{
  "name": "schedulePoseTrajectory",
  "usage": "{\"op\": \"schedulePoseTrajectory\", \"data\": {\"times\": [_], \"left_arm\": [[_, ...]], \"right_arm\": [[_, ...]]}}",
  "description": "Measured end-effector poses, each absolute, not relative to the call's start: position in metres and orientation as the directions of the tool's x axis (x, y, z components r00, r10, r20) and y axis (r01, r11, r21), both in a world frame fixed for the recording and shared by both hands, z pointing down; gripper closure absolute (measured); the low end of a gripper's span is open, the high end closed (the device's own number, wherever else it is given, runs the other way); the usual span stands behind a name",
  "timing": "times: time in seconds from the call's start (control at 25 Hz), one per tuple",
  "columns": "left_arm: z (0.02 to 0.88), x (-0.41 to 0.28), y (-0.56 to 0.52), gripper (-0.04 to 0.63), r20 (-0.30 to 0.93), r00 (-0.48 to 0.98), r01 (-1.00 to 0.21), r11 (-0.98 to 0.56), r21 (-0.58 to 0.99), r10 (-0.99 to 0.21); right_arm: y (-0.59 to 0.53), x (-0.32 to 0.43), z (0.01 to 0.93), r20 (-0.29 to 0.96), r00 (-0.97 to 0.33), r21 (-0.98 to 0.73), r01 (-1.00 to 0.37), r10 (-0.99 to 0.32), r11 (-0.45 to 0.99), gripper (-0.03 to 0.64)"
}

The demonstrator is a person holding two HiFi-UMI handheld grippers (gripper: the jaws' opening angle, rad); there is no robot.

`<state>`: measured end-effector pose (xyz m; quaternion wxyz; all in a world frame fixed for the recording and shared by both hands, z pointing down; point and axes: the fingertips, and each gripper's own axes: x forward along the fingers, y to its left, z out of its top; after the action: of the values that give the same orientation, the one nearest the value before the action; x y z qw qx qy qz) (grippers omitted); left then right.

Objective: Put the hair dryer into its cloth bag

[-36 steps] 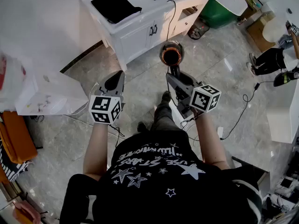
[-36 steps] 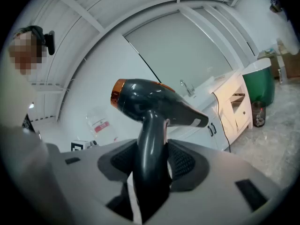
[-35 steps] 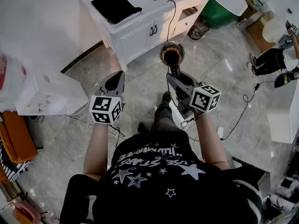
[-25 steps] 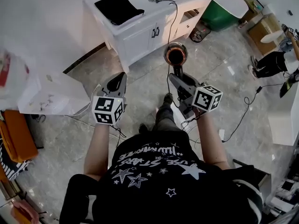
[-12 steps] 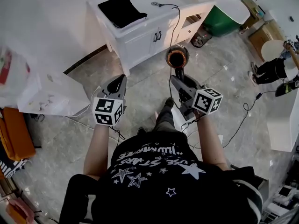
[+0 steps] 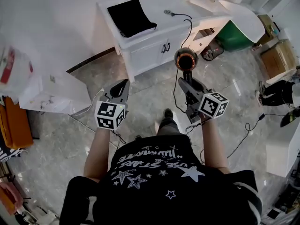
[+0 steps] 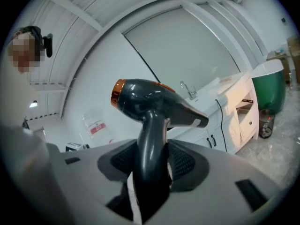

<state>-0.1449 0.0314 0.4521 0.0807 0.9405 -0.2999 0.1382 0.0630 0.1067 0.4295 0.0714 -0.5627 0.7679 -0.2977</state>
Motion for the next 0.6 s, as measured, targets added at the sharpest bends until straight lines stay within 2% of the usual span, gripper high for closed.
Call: {"op": "schedulePoseTrajectory", "data": {"times": [0.6], "left_arm": [[0.464,-0.062,-0.028,0.586,0.388,0.615,-0.752,-0.659,0.028,-0.686]], "right_arm": [[0.017,0.161,0.446,0.25,-0.577,-0.486,-0.769,-0.778,0.415,0.422]]}}
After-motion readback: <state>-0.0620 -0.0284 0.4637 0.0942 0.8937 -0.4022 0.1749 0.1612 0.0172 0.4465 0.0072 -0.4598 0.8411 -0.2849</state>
